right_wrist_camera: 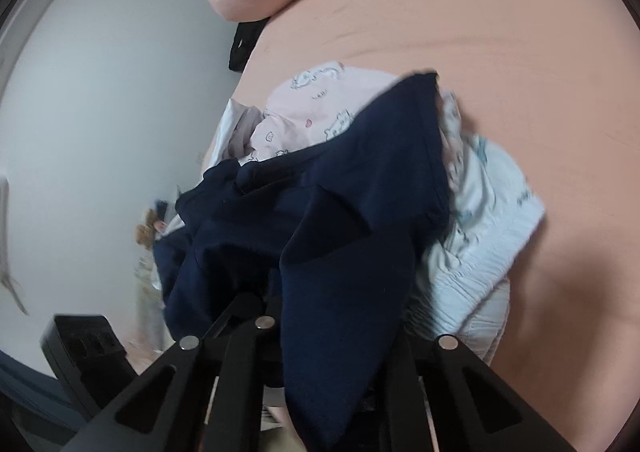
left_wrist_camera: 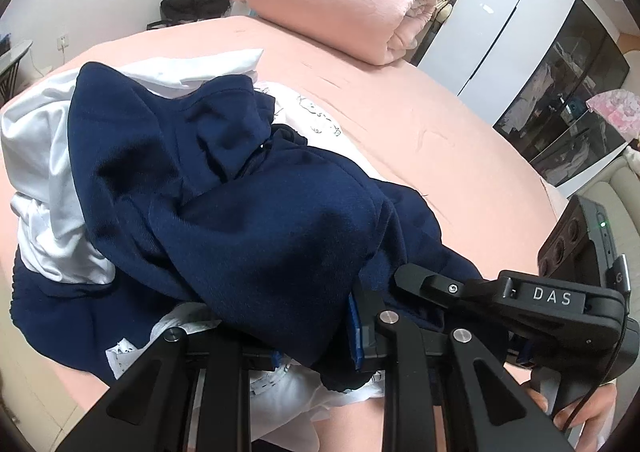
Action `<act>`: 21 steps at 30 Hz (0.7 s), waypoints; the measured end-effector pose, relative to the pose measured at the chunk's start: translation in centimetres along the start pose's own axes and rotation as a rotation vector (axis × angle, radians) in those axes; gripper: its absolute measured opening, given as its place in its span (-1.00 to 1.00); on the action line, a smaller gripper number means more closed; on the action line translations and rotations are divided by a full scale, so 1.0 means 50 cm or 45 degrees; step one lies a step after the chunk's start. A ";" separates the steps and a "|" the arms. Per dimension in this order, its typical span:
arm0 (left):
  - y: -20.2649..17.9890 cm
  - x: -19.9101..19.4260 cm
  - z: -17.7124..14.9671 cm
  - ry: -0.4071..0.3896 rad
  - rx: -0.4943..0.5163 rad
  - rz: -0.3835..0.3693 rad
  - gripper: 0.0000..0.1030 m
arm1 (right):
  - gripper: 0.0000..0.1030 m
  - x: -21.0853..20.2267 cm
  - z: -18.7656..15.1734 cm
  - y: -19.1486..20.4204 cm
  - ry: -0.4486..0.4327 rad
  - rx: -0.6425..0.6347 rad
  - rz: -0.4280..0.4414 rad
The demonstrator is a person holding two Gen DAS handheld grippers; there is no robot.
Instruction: Fold clothes
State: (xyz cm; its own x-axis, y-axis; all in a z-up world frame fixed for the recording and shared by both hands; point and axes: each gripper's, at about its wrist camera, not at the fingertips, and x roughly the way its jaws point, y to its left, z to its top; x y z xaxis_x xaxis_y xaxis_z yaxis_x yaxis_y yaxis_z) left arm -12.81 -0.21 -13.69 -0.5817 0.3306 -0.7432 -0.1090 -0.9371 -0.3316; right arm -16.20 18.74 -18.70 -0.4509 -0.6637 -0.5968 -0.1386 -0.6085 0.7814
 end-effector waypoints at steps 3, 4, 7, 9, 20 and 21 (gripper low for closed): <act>-0.004 0.000 -0.002 -0.013 0.028 0.019 -0.58 | -0.85 -0.002 -0.002 -0.007 -0.008 0.012 0.024; -0.004 -0.001 -0.002 -0.016 0.031 0.024 -0.59 | -0.85 -0.003 -0.003 -0.004 -0.011 -0.002 0.016; -0.008 -0.003 -0.004 -0.029 0.050 0.042 -0.58 | -0.85 -0.005 -0.007 0.013 -0.023 -0.053 -0.027; -0.016 -0.006 -0.004 -0.045 0.083 0.060 -0.58 | -0.85 -0.005 -0.011 0.025 -0.030 -0.084 -0.032; -0.050 -0.031 0.017 -0.128 0.207 0.085 -0.61 | -0.87 -0.038 -0.049 0.144 -0.162 -0.488 -0.225; -0.052 -0.036 0.019 -0.139 0.210 0.079 -0.61 | -0.87 -0.044 -0.052 0.154 -0.176 -0.517 -0.236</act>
State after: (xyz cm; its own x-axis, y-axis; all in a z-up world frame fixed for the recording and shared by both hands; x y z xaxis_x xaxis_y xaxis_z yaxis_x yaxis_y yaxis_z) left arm -12.22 1.54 -10.92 -0.6742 0.2660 -0.6890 -0.1955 -0.9639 -0.1808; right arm -13.97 14.38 -11.84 -0.5680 -0.4807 -0.6681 0.1165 -0.8505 0.5129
